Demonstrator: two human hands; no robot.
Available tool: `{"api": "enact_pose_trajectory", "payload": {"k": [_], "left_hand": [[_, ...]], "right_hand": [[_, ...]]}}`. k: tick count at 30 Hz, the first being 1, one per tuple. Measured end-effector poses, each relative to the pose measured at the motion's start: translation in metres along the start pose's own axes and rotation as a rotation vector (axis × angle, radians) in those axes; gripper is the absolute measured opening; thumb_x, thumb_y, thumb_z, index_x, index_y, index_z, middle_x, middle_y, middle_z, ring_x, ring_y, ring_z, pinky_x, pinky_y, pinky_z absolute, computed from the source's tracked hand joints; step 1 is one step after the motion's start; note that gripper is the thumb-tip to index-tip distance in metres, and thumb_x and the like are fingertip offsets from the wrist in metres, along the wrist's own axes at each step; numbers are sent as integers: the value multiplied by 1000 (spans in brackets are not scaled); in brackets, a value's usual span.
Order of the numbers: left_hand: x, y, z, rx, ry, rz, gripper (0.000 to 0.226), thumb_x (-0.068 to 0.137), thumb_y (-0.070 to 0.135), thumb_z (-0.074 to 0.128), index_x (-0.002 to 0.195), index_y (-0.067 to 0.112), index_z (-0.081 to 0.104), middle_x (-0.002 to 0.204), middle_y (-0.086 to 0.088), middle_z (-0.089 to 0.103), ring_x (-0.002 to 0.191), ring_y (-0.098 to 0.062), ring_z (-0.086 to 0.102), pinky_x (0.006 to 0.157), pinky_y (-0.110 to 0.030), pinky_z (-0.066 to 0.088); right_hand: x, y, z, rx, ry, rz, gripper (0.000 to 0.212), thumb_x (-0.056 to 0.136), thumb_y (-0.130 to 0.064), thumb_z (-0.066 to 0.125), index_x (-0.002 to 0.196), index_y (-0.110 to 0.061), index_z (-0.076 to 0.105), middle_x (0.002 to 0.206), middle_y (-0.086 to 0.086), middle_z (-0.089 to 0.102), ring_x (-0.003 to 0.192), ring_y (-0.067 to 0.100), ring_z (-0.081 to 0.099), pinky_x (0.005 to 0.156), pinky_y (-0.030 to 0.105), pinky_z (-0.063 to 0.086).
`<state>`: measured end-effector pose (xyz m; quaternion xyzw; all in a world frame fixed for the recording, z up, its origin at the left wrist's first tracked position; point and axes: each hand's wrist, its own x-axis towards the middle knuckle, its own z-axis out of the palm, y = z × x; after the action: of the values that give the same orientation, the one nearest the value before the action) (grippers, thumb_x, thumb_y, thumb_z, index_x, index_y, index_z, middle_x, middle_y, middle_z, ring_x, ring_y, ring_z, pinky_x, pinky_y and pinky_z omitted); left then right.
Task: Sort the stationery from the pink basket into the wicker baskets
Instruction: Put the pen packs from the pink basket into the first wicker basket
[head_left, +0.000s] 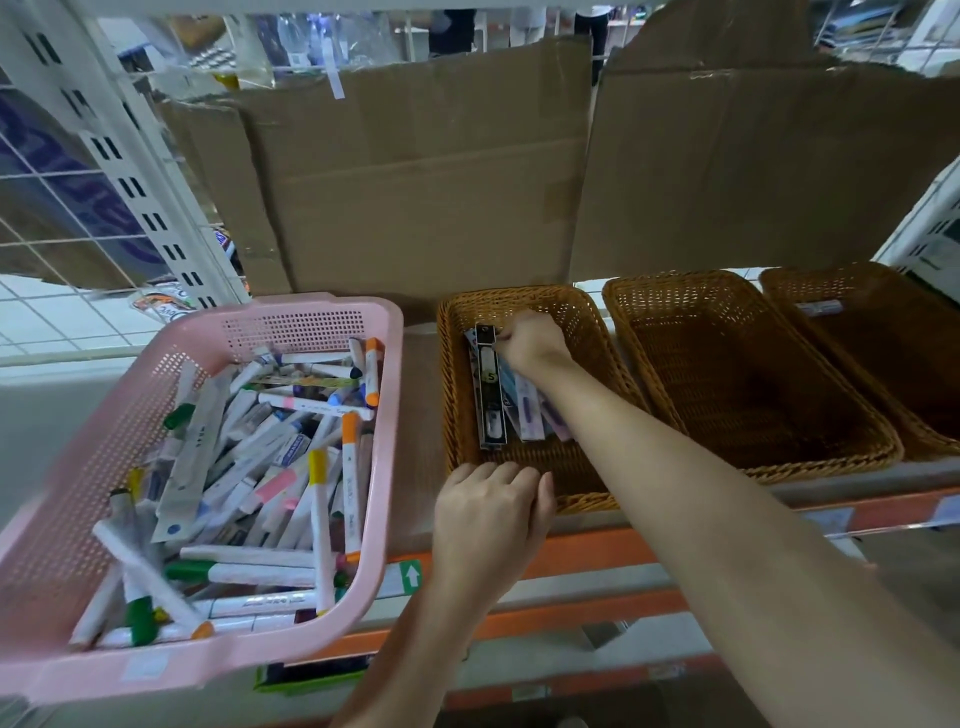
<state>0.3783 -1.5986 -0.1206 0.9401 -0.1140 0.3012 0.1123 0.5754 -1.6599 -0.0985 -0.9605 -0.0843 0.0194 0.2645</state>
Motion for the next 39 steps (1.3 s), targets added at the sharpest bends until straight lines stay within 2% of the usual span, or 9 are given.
{"api": "enact_pose_trajectory", "payload": {"k": [8,10,12,17,19,22,26,33,39], "left_hand": [[7,3,-11,-17,-125,-33,35,89,25,50,54,21,54,52,5,57,47,-16,54,53,-24,39],[9,4,-14,-44,-194,-55,32,91,22,57,58,20,55,58,3,60,52,-18,57,58,-26,40],[10,5,-15,-52,-252,-81,32,97,25,48,66,20,55,69,0,64,64,-21,59,66,-30,38],[8,10,-16,-39,-221,-104,33,96,23,48,64,18,52,69,-6,64,67,-29,61,65,-33,39],[8,13,-16,22,-226,-109,30,97,27,42,68,21,49,75,-4,64,72,-27,61,65,-32,35],[13,20,-20,161,-257,-86,32,98,30,36,82,18,61,86,-2,66,81,-24,61,65,-30,30],[22,32,-35,281,-297,-22,34,98,32,35,98,15,65,97,-3,67,90,-24,63,71,-31,40],[36,18,-91,373,-272,19,33,97,31,37,88,14,64,91,-6,66,85,-27,62,64,-31,32],[35,-55,-145,461,-221,-71,27,94,26,44,96,10,66,97,-12,67,88,-32,63,60,-30,32]], "right_hand": [[-41,7,-23,-157,6,-156,18,96,-13,47,106,-7,61,105,9,62,95,23,59,83,37,51],[-58,10,-32,-231,4,-171,19,92,-6,51,108,-9,60,107,8,60,94,22,59,82,36,52],[-77,15,-42,-298,-3,-187,25,86,-3,58,110,-10,60,107,7,60,92,22,60,81,37,52],[-131,36,-58,-331,101,-294,17,92,-11,51,105,-6,60,104,10,59,97,26,54,77,35,47],[-151,43,-59,-344,110,-323,15,94,-11,47,103,-5,58,103,10,58,98,26,52,74,34,44],[-173,50,-60,-360,100,-343,15,95,-9,45,103,-5,56,103,11,57,99,26,51,74,33,43],[-193,51,-69,-343,86,-360,18,96,-11,46,108,-5,58,106,10,57,103,25,51,79,35,46],[-204,13,-83,-298,162,-384,18,95,-15,48,108,-9,59,104,7,58,97,22,53,72,32,44],[-197,-54,-83,-297,209,-432,21,97,-18,45,110,-9,58,110,9,57,106,26,52,82,36,44]]}}
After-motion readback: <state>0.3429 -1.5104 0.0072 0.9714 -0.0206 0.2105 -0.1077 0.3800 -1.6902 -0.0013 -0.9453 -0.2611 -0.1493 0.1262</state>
